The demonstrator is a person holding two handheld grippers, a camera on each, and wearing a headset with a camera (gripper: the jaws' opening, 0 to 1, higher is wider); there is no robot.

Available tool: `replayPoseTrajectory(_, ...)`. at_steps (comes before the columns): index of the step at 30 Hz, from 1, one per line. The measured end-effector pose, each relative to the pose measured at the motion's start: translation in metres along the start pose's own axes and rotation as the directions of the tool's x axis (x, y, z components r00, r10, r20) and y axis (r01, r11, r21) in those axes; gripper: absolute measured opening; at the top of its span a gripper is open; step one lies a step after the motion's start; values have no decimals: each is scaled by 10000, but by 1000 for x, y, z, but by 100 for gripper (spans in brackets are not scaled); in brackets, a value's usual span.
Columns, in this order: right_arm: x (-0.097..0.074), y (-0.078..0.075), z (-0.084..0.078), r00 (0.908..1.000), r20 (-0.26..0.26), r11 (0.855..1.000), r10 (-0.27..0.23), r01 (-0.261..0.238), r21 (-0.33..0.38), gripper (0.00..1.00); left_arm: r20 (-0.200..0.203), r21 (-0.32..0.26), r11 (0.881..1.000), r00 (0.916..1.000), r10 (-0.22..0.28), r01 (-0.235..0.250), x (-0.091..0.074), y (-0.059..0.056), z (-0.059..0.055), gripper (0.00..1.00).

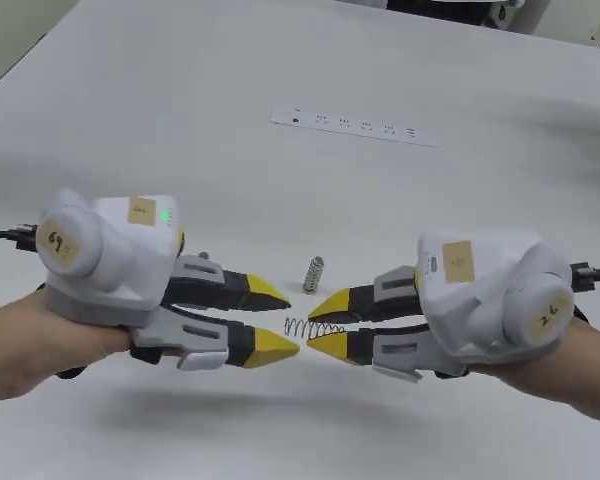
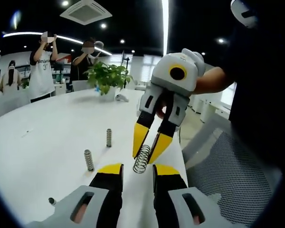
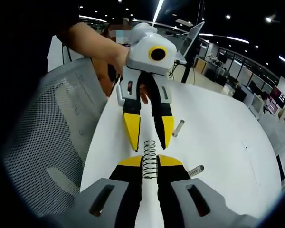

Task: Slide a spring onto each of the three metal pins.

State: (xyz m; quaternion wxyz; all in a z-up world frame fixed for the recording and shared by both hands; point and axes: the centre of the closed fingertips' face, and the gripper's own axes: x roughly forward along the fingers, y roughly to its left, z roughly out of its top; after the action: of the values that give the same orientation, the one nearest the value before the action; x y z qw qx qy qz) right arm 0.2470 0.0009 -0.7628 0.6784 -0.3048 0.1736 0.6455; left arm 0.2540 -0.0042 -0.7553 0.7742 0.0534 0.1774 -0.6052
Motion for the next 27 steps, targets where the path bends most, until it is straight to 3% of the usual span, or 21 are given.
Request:
replayPoseTrajectory(15,-3,3,5,9994,274,9997,217,-215,-101,8,205,134,9997,9996,-205,202,3,-6,4,4)
replayPoseTrajectory(27,-4,5,3,9995,236,9996,199,-194,-222,8,265,220,9995,9994,-227,221,2,-8,5,2)
